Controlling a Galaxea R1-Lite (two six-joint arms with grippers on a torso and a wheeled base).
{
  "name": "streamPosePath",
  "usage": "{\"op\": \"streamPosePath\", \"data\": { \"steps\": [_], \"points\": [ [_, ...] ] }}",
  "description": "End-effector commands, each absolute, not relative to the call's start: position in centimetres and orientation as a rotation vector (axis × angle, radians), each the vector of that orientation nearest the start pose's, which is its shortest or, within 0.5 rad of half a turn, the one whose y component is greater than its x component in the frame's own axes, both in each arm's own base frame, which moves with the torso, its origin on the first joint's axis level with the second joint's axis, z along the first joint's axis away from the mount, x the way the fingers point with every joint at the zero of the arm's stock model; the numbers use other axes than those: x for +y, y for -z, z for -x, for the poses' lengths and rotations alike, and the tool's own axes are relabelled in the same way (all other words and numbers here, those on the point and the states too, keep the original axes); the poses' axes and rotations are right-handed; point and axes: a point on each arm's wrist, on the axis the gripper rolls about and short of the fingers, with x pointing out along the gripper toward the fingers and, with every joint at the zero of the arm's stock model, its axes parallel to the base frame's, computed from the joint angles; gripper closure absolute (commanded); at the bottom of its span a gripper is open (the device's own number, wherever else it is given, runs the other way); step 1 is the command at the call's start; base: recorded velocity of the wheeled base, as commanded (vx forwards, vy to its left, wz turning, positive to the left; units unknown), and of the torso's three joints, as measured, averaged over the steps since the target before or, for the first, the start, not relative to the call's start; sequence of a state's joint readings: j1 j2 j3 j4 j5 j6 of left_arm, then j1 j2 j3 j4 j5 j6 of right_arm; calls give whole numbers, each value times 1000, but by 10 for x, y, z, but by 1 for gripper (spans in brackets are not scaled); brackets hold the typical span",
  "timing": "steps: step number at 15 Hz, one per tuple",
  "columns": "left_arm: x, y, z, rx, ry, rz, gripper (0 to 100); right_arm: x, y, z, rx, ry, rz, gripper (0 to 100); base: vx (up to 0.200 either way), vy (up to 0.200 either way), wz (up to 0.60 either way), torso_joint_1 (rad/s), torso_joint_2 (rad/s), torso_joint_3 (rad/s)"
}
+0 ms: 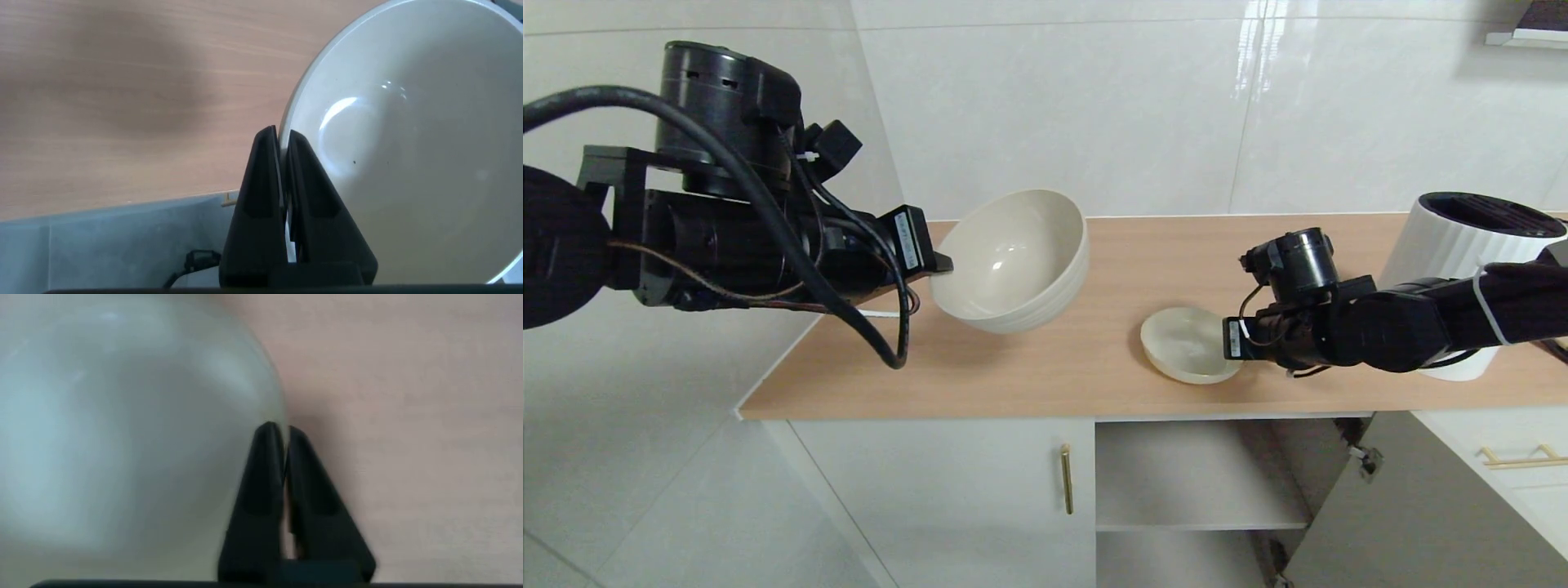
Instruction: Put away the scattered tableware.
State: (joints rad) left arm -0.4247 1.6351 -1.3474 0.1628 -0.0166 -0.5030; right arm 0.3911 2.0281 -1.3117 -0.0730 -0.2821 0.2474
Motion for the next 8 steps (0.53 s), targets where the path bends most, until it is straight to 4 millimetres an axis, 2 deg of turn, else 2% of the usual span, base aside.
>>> {"op": "streamPosePath", "data": {
  "steps": [1,3,6,7,8],
  "points": [
    [-124,-278,-273,543,312,395,100,145,-151,-367,618,-31,-29,100,0,0,0,0,0,0],
    [-123,-280,-271,537,313,396,100,142,-168,-360,581,-33,-76,100,0,0,0,0,0,0],
    [-120,-271,-261,557,312,391,100,135,-206,-329,535,-103,-119,100,0,0,0,0,0,0],
    [-119,-270,-259,551,319,391,100,134,-212,-323,534,-124,-125,100,0,0,0,0,0,0],
    [-116,-270,-250,514,352,400,100,127,-231,-299,557,-185,-138,100,0,0,0,0,0,0]
  ]
}}
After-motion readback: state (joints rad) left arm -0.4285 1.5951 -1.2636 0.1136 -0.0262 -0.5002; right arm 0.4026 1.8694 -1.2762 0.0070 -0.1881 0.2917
